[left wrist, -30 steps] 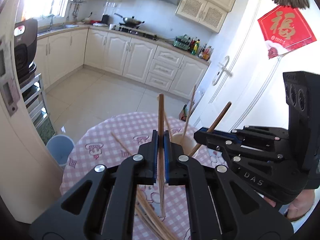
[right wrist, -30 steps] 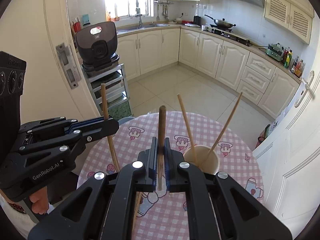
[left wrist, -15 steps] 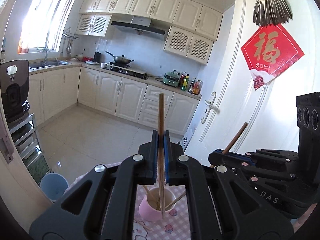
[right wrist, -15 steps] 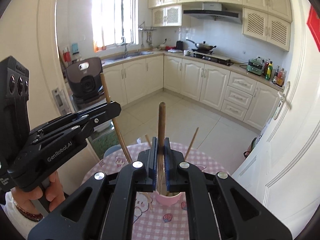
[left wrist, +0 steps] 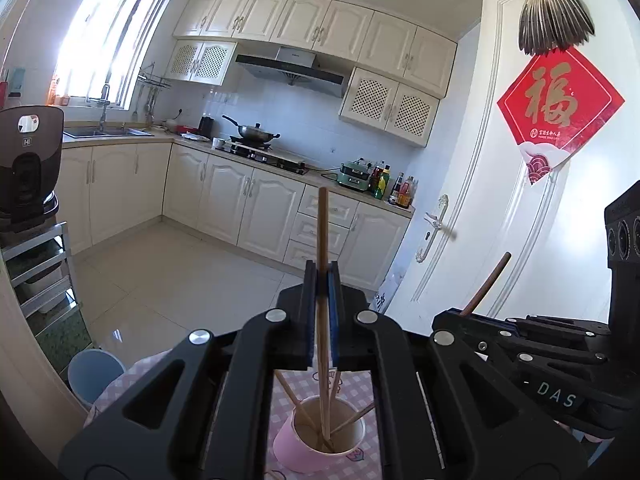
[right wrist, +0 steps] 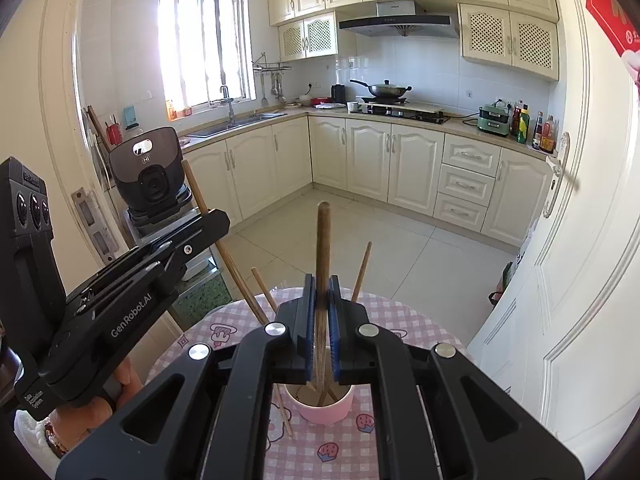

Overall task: Organize utensils
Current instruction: 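Lower the chopstick held by the left tool into the pink cup, then open both tools to drop their chopsticks into the cup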

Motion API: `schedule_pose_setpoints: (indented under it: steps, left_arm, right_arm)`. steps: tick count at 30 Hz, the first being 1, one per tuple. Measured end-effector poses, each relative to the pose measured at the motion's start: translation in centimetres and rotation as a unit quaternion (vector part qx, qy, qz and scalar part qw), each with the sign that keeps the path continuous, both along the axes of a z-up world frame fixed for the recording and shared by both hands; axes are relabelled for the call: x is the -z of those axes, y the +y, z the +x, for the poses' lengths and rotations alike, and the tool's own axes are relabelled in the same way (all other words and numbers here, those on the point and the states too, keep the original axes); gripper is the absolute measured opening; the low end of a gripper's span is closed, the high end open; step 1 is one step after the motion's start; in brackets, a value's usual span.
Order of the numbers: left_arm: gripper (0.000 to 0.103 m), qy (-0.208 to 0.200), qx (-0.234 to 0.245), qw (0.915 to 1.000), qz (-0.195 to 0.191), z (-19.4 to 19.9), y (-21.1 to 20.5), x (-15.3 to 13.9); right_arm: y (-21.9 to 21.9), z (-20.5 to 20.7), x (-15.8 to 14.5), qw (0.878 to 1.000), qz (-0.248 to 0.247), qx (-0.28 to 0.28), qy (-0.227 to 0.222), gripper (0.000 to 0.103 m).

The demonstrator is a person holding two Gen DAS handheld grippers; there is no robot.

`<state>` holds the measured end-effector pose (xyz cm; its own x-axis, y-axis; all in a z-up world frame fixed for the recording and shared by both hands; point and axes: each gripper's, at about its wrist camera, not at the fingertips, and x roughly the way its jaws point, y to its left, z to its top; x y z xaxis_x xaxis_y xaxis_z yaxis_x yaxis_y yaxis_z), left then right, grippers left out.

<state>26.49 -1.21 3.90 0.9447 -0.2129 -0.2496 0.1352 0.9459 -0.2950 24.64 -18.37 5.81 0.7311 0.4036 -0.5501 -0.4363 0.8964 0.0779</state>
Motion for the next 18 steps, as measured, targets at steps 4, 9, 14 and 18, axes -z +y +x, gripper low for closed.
schedule_pose_setpoints:
  steps: [4,9,14,18]
  left_arm:
    - [0.006,0.011,-0.013,0.9998,0.009,0.3,-0.2,1.7]
    - [0.006,0.033,-0.006,0.9994,0.008,0.5,0.0,3.6]
    - [0.006,0.042,0.000,0.9991,0.008,0.4,0.2,4.4]
    - [0.006,0.054,0.010,0.9985,0.006,0.3,0.3,4.8]
  right_arm:
    - [-0.2,0.2,1.2,1.000,0.010,0.003,0.011,0.005]
    - [-0.9,0.3,2.5,0.999,0.029,0.023,0.007,0.005]
    - [-1.9,0.6,3.9,0.997,0.057,0.036,0.024,0.005]
    - [-2.3,0.7,5.0,0.997,0.061,0.044,0.033,0.005]
